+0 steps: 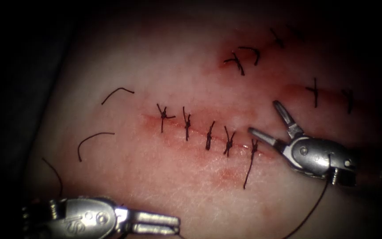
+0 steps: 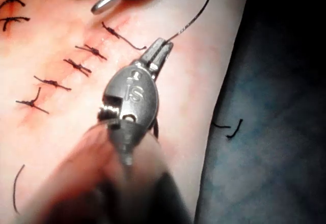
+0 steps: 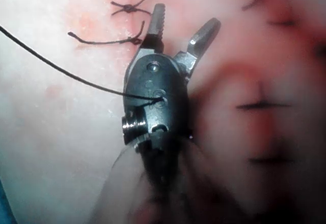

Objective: Wound Closure
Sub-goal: Place the suture down with the left tool, then grasp the remaining suture end with the left tool.

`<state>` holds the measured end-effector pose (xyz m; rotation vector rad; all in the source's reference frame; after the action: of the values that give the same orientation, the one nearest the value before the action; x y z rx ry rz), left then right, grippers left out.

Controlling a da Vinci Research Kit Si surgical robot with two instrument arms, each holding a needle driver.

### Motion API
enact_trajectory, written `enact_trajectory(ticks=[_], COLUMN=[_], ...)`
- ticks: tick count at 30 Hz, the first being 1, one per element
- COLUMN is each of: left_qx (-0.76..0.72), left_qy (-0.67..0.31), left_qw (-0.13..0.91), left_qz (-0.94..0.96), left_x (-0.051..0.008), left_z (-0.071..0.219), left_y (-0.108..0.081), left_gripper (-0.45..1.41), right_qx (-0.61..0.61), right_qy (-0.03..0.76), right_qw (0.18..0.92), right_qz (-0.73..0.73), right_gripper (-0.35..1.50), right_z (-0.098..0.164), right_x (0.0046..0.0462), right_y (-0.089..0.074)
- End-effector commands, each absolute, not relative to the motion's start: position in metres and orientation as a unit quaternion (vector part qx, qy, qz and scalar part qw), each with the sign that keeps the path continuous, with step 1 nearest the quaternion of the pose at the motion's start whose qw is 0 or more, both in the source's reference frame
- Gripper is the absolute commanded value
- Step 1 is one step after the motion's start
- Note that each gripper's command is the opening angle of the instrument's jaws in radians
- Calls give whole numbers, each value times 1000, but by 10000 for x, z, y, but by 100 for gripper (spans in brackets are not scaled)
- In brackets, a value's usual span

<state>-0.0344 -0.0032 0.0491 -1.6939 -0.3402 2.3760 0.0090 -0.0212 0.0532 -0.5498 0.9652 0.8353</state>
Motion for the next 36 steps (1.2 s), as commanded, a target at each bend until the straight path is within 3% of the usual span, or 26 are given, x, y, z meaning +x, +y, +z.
enact_trajectory(ticks=[1, 7, 8, 9, 12, 13, 14, 17, 19, 22, 25, 28, 30, 32, 33, 36], left_qx=[-574, -525, -519, -504, -470, -458, -442, -396, -381, -362, -362, -428, -453, -471, -474, -484], left_qy=[-133, -148, -154, -166, -203, -215, -235, -279, -292, -322, -332, -307, -291, -272, -261, -205], left_qw=[67, 10, 3, -14, -40, -50, -60, -73, -78, -75, -73, -19, 7, 39, 53, 67], left_qz=[805, 838, 841, 847, 858, 861, 864, 872, 874, 872, 868, 850, 843, 838, 839, 848], left_x=[-362, -397, -400, -402, -397, -394, -390, -373, -364, -337, -323, -324, -327, -337, -343, -371], left_z=[518, 578, 583, 596, 613, 618, 624, 641, 647, 649, 635, 604, 595, 588, 586, 590], left_y=[-29, -20, -22, -31, -48, -53, -61, -85, -93, -96, -92, -50, -34, -18, -12, -1], left_gripper=[-45, -45, -21, -11, 0, 15, 17, 59, 71, 120, 128, 120, 101, 47, 32, 27], right_qx=[-264, -281, -281, -282, -284, -283, -284, -287, -287, -286, -287, -289, -290, -291, -291, -295], right_qy=[429, 426, 425, 424, 420, 420, 417, 412, 410, 408, 407, 407, 407, 406, 406, 405], right_qw=[774, 768, 768, 770, 773, 773, 775, 779, 780, 782, 783, 782, 782, 782, 782, 781], right_qz=[383, 387, 387, 385, 382, 382, 381, 376, 375, 374, 372, 372, 372, 373, 373, 373], right_gripper=[105, 101, 101, 101, 101, 101, 101, 101, 101, 98, 96, 91, 89, 89, 89, 93], right_z=[536, 533, 533, 533, 533, 532, 532, 529, 527, 523, 523, 523, 522, 522, 522, 522], right_x=[66, 28, 25, 21, 16, 14, 13, 9, 8, 7, 8, 10, 12, 14, 15, 20], right_y=[-198, -191, -191, -191, -188, -186, -185, -178, -173, -170, -170, -173, -174, -175, -176, -182])
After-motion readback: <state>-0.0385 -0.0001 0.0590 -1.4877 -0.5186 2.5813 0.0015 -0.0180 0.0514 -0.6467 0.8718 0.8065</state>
